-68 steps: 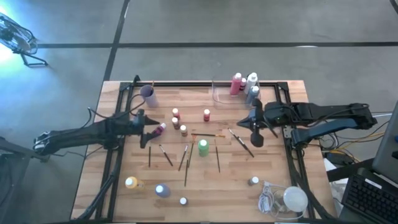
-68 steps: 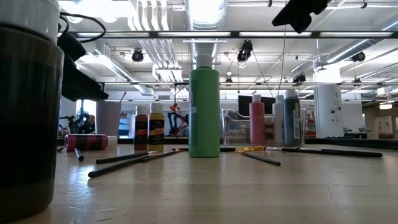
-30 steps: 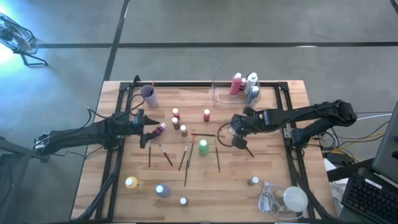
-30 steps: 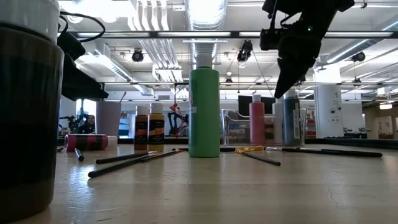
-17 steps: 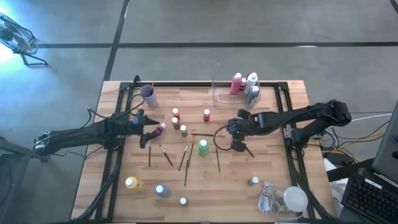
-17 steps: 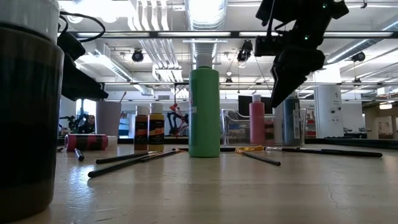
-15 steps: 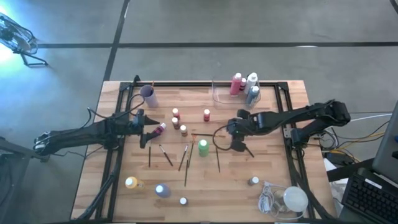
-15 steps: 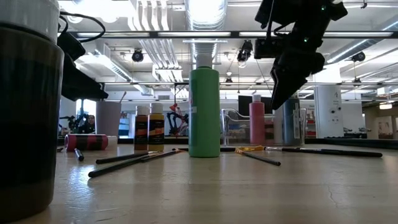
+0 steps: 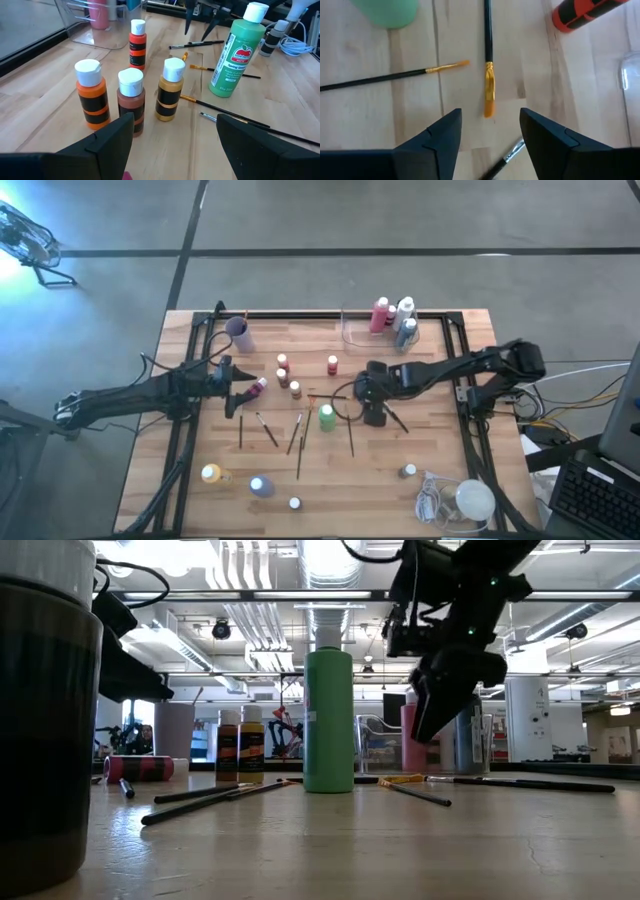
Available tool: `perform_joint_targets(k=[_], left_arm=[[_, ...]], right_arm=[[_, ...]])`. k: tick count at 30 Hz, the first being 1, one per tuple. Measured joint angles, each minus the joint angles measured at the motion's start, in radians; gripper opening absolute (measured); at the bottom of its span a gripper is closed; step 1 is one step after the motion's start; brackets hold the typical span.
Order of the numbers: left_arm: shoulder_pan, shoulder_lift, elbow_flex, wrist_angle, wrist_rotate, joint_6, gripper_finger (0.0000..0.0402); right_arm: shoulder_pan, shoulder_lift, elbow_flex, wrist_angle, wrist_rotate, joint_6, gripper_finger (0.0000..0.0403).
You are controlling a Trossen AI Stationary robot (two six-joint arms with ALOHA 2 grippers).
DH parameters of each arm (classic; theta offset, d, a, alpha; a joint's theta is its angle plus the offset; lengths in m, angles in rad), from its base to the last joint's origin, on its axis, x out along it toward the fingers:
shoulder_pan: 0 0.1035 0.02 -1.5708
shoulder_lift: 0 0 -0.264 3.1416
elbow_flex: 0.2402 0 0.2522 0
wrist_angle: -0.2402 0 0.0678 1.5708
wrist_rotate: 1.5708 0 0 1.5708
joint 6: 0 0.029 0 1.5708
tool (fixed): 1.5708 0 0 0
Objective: Pick & Place Paint Supplies
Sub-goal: Put the gold paint brush into the violet cup
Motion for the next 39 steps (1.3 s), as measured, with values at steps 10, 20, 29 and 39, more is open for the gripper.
perform_joint_targets(k=[10, 20, 29, 39], left_arm=[[0.0, 0.002, 0.0, 0.0, 0.0, 0.0, 0.0289], [0.0, 0.006, 0.0, 0.0, 0.0, 0.0, 0.0289], [0.0, 0.008, 0.0, -0.001, 0.0, 0.0, 0.0289], [0.0, 0.008, 0.0, 0.0, 0.0, 0.0, 0.0289]], right_arm=[[-0.082, 0.05, 0.001, 0.044, -0.146, -0.025, 0.018], [-0.123, 0.092, -0.002, 0.062, -0.203, -0.033, 0.0193], [-0.123, 0.163, -0.003, 0.083, -0.217, -0.033, 0.021], [-0.123, 0.181, -0.001, 0.09, -0.217, -0.044, 0.0168]])
